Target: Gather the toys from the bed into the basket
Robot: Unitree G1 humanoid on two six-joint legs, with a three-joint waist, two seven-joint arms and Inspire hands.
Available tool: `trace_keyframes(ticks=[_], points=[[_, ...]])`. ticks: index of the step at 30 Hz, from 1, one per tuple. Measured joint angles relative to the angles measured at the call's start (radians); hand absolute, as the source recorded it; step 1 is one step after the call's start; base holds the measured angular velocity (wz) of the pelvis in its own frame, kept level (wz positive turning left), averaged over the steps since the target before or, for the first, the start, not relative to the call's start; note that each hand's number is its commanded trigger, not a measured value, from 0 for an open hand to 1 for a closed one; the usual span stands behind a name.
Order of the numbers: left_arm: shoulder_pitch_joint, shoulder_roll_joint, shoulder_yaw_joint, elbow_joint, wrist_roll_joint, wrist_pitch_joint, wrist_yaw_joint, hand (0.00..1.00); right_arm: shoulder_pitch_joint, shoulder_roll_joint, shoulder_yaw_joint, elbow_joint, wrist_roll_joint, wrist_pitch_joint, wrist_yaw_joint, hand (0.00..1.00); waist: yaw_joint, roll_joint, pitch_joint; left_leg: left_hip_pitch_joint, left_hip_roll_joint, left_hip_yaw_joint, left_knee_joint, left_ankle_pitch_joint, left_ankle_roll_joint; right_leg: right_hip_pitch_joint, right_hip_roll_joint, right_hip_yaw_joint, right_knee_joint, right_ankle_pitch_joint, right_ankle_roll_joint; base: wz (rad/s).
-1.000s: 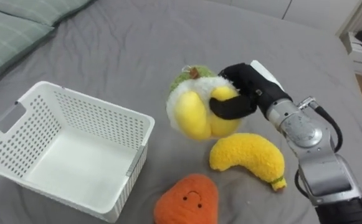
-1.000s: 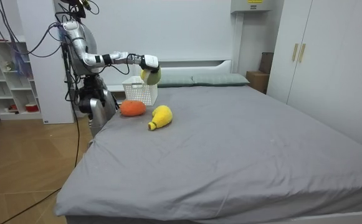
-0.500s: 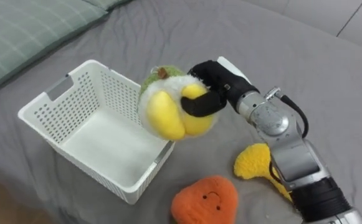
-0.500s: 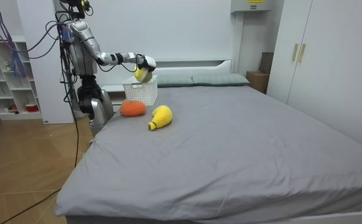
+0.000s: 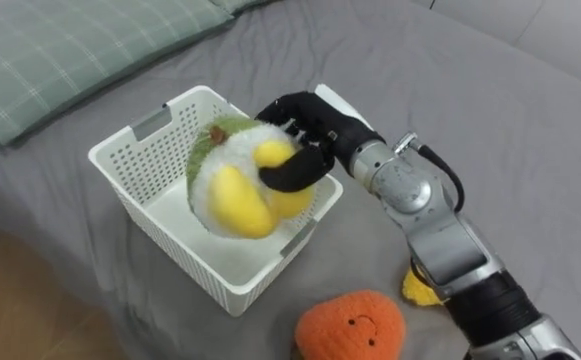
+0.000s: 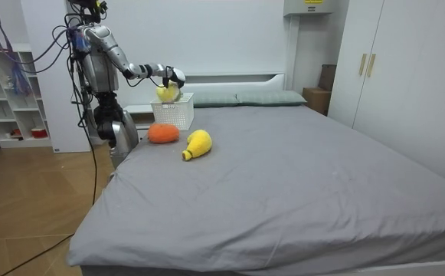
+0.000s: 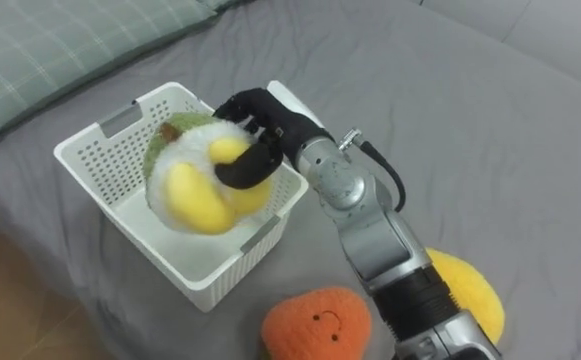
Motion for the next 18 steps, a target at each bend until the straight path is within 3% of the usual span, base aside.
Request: trace_keyframes(ticks=[18], points=[[-0.002, 0.006, 0.0, 0.017, 0.002, 0.003, 0.006, 0.0, -0.018, 0.006, -0.001, 0.08, 0.05, -0.009, -0.044, 0.0, -0.013, 0.004, 0.0077, 0.002, -0.002, 0.002, 0.001, 0.002, 0.003, 0.002, -0.003, 0.001, 0.0, 0.0, 0.001, 0.0]])
